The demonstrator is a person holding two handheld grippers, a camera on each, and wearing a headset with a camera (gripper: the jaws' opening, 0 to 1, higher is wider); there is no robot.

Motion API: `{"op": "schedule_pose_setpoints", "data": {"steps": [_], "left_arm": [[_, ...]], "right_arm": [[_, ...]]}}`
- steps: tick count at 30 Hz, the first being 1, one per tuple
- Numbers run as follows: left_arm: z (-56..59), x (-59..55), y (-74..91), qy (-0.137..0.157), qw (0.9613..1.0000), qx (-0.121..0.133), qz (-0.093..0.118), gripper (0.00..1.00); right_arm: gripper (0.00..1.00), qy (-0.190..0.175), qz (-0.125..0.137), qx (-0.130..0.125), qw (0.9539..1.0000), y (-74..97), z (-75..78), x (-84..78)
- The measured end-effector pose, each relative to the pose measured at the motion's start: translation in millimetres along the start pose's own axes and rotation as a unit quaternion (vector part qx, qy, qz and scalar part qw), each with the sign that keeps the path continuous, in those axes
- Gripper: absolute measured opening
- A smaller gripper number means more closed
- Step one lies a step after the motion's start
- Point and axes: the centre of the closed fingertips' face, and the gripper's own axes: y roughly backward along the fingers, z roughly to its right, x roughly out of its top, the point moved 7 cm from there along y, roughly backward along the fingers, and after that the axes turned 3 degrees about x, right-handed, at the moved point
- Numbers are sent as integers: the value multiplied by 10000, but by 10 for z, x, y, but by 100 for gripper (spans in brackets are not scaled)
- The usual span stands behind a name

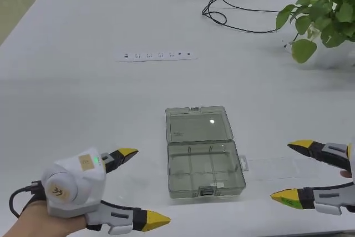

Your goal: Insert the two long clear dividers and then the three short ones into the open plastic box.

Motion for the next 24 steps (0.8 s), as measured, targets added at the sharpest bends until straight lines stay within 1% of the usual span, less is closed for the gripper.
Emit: {"op": "schedule_pose_setpoints", "data": {"steps": [7, 11, 24], "left_arm": [[-16, -3, -25, -17, 10000, -49, -38, 97], [-19, -4, -49, -26, 10000, -77, -43, 97], [-35, -15, -75, 5, 9999, -87, -63, 97]], "right_arm": [[76, 6, -26, -15, 10000, 5, 12, -22], [76, -19, -23, -27, 10000, 3, 57, -68], [76, -42, -21, 10, 10000, -36, 139, -122]]}}
